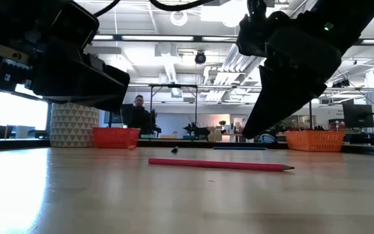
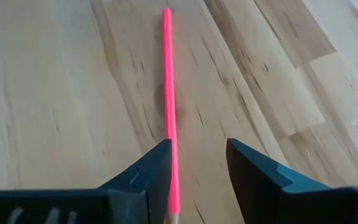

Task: Sort crayons/erasers/pens/pencils in bins
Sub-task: Put the pink pencil into the red bin

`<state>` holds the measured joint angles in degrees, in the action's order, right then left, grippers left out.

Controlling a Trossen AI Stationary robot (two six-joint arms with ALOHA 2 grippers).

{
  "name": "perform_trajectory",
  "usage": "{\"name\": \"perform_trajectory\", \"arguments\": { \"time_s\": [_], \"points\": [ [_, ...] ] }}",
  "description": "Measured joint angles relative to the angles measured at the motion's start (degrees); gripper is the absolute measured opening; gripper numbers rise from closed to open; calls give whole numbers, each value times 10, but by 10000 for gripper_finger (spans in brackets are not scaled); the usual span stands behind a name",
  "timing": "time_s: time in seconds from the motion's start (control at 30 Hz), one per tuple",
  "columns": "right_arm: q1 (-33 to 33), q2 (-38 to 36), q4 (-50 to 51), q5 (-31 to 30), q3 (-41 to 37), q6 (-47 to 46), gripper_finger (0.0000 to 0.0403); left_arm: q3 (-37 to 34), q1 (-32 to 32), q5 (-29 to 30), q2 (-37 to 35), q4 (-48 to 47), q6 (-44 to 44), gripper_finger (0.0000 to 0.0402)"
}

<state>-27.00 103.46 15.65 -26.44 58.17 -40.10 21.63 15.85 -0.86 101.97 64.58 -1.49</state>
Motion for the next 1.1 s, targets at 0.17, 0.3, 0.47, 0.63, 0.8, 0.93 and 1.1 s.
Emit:
{"name": "perform_trajectory", "arguments": {
  "time_s": [0.17,0.3,0.47,0.63,0.8,0.93,1.1],
  "points": [
    [-2,13,3,4,0,0,145,0,0,0,0,-1,0,0],
    [-2,39,-3,6,0,-10,145,0,0,0,0,-3,-4,0],
    [-6,62,-9,-6,2,-11,145,0,0,0,0,-6,-5,0],
    [-5,62,-2,-9,2,2,129,0,0,0,0,-6,-8,0],
    [0,63,2,4,2,32,95,0,0,0,0,-6,-9,0],
    [5,63,3,27,2,44,64,0,0,1,0,-6,-14,0],
    [14,63,8,55,2,46,23,0,0,4,0,-6,-17,0]
  ]
}}
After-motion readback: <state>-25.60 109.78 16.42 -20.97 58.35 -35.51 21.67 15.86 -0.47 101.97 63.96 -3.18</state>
